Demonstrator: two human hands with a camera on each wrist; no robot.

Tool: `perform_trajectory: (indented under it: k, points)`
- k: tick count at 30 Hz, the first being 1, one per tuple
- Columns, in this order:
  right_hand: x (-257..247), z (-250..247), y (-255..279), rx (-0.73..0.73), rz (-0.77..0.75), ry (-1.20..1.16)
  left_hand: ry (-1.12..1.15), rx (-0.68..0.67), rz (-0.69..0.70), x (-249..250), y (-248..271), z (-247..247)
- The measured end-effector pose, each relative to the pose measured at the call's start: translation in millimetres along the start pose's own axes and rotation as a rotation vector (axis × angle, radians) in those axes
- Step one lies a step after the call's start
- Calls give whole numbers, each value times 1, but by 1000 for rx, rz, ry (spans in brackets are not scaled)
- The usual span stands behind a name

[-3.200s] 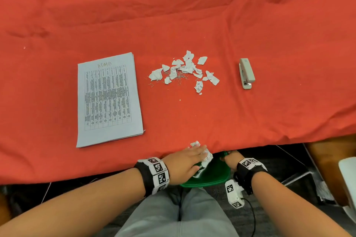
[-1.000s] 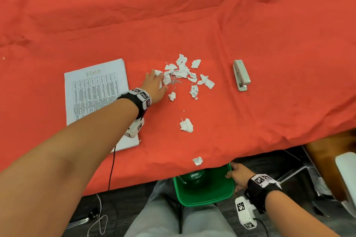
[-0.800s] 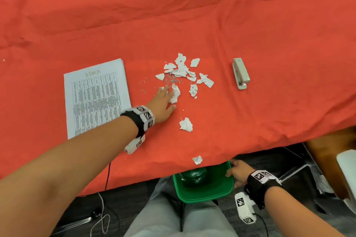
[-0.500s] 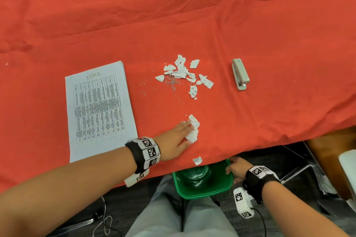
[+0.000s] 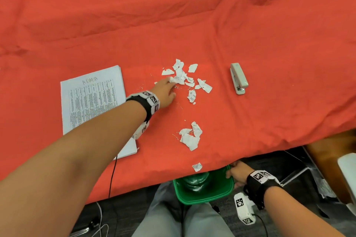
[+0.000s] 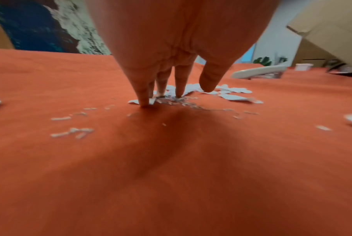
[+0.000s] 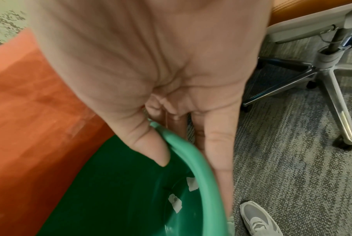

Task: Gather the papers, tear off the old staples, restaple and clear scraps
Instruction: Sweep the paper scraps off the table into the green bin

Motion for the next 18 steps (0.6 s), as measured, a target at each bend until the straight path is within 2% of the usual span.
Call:
perform_trajectory:
  k: [4,7,13,18]
  points:
    - [7,-9,-20,24,-9,32,-31,-71,194,38,45,38]
    - [8,-12,-27,18,-12,73,-61,-90,236,56,65,44]
    - [-12,-7,7,64,-29,91,41,118,87,51,1,-29]
    - [-5,-9,4,36,-25,18,52,78,-19,28,-42,-38]
Point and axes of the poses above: each hand's wrist, its own y-axis away from the middle knuckle, its own z-axis out of the palm, x = y × z, the point moved 7 cm from there along -y, towards the middle knuckle, and after that the axes turned 8 degrees about -x, right-handed, at the moved point
